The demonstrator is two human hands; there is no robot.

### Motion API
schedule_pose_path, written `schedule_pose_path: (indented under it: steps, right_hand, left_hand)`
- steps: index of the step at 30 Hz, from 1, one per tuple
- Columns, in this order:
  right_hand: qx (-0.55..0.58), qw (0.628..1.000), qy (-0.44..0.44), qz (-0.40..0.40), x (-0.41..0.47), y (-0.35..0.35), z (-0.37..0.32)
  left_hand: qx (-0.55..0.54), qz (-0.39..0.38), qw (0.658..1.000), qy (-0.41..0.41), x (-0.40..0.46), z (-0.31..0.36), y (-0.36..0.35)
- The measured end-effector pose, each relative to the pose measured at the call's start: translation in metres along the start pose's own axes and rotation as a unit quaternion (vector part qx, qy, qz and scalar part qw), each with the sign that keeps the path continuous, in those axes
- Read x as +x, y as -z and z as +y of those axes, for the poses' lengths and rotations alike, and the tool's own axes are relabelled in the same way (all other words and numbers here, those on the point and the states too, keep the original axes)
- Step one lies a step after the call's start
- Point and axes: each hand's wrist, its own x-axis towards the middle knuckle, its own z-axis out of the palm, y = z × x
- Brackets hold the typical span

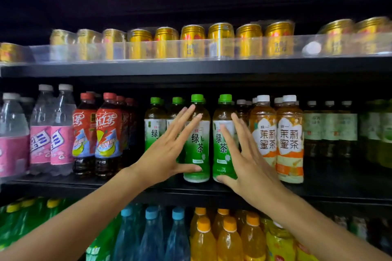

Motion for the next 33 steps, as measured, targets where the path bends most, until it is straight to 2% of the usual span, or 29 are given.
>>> schedule_pose_path:
  steps: [14,19,21,25,33]
  right_hand:
    - [-0.014,0.999,0.007,0.029,-0.001,-0.004,0.006]
    - [-0.007,0.999,0.009,0.043,-0.003,-0.006,0.009]
    - [-0.003,0.999,0.010,0.039,-0.005,-0.004,0.011]
    - [-0.005,1.000,0.012,0.028,-0.007,-0.004,0.012]
    - [0.020,1.000,0.008,0.021,-0.004,-0.009,0.016]
  left_hand:
    - [-0.055,-0.002,0.998,0.032,0.020,0.008,-0.028]
    - [0.031,-0.009,0.998,0.046,0.005,0.003,-0.027]
    - [0.065,-0.025,0.994,0.083,-0.005,0.002,-0.029]
    - [0.037,-0.090,0.981,0.166,-0.013,-0.004,-0.034]
    - [0.012,-0.117,0.978,0.174,-0.010,-0.003,-0.034]
